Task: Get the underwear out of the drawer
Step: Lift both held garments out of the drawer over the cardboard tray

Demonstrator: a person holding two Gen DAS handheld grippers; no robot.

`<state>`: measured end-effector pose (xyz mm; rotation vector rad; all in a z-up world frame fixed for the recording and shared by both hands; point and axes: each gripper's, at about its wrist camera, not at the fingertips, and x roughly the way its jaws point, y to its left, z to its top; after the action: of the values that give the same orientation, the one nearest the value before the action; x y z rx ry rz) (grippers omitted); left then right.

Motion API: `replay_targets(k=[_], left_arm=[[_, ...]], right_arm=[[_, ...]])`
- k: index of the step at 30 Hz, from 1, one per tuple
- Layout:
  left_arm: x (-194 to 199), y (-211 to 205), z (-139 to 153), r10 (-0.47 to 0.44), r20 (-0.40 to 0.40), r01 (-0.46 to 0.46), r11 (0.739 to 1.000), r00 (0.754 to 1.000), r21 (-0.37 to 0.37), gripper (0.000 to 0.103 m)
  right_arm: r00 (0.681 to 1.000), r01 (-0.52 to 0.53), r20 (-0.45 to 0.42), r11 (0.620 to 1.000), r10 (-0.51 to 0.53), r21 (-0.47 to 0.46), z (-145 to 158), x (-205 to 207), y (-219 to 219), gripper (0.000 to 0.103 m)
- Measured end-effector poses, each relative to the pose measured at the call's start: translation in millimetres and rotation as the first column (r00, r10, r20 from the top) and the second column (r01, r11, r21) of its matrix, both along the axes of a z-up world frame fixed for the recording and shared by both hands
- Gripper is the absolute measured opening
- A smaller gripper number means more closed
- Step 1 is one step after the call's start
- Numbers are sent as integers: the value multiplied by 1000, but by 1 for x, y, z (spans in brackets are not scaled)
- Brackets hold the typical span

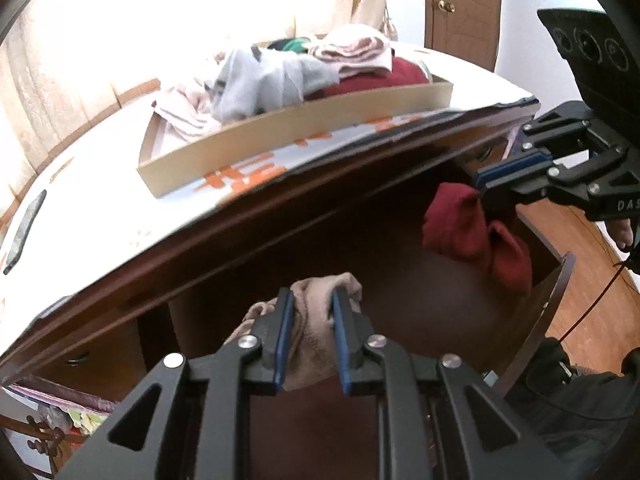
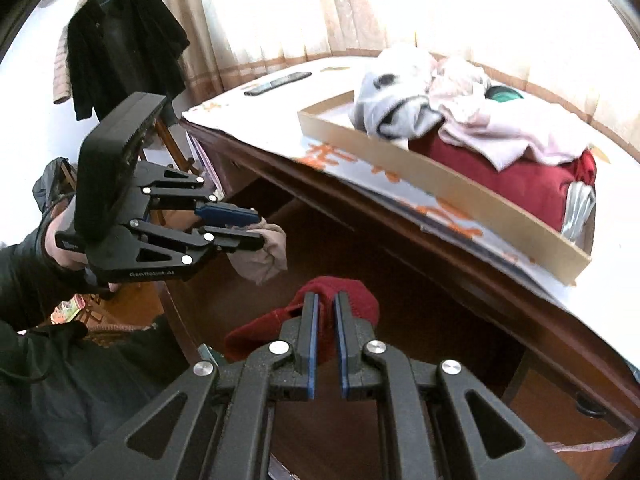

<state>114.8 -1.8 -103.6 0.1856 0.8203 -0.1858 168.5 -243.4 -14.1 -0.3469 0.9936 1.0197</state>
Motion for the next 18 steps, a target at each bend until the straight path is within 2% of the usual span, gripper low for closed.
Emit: replay_targets(k=[9,18], left_arm=[[2,3,38,5,81,-7,1000,997,25,17],[35,9,109,29,228,-46,996,973,72,17]], right_arm=[[998,-9,65,999,7,45,32,11,22,9],[983,11,178,991,-35,134,101,52,39,9]])
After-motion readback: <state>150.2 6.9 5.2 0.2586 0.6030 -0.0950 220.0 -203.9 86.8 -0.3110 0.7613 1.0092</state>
